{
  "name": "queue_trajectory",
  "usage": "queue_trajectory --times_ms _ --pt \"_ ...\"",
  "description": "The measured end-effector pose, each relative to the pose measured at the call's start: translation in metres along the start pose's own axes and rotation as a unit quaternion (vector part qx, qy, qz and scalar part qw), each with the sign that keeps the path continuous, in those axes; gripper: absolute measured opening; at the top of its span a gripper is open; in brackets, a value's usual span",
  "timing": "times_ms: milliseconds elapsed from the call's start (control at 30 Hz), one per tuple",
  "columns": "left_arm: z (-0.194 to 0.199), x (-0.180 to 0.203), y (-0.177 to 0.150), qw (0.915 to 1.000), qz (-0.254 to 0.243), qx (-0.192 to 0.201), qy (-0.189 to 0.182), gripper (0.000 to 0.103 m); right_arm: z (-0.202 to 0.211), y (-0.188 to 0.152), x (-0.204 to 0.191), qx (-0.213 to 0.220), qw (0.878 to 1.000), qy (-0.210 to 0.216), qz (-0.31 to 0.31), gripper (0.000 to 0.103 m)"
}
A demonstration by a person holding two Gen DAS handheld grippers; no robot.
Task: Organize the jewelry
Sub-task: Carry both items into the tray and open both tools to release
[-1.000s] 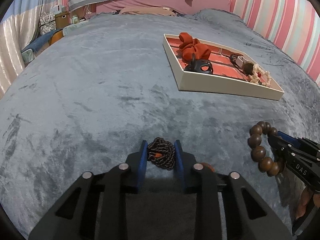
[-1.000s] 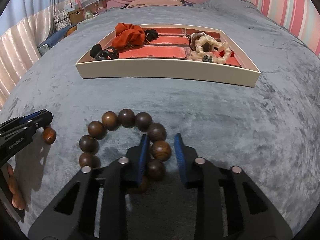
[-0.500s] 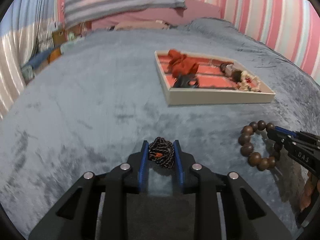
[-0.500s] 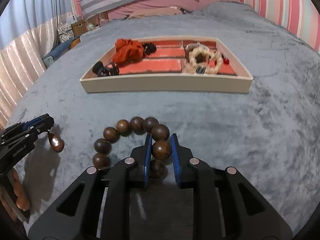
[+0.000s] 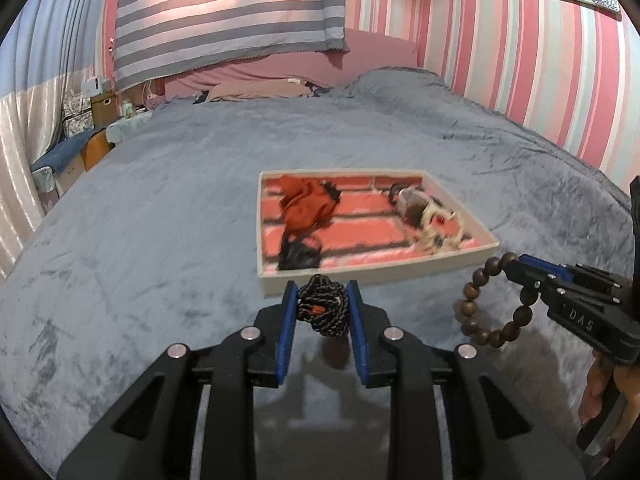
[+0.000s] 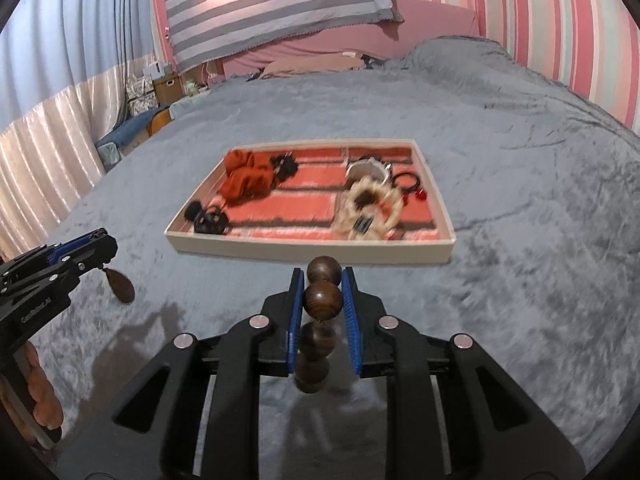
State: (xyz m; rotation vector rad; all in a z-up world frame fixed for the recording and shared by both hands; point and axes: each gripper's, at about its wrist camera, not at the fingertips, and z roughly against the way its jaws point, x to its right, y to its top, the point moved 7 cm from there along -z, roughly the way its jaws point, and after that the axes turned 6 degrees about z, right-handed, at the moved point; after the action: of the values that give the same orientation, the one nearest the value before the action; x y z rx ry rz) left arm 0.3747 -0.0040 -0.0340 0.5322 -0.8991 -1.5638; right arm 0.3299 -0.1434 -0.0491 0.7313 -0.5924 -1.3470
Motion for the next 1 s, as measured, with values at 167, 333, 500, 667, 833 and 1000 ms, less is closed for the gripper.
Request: queue_trajectory --times_ms 167,333,500,667,833,1000 --pt "-0.016 0.023 0.03 1.0 -0.001 -0.001 -0.005 0.025 0.005 0.03 0.022 0.017 1.0 -0.008 -0.006 0.02" --pt "-0.045 0.029 0.057 0.9997 0.016 -0.009 -0.013 0.025 -0.001 0.067 0.04 0.03 0.999 -0.01 -0.01 0.02" --pt "-0.086 0.028 0.081 0.9984 0.04 -0.027 -0.028 0.025 -0.024 0.094 0.047 0.034 0.999 -0.013 -0.002 0.02" --pt "-0.132 0.032 0.087 0.9976 0.041 -0.047 -0.03 0.025 -0.063 0.104 0.054 0.023 1.0 -0.013 0.0 0.02" --pt "-0.17 0.028 0.069 0.9964 0.037 -0.074 -0.019 0.025 -0.098 0.089 0.058 0.0 1.0 -0.012 -0.001 0.02" --pt "-0.192 0.022 0.053 0.9961 0.019 -0.085 0.011 0.025 -0.124 0.068 0.072 -0.024 0.999 -0.027 -0.007 0.02"
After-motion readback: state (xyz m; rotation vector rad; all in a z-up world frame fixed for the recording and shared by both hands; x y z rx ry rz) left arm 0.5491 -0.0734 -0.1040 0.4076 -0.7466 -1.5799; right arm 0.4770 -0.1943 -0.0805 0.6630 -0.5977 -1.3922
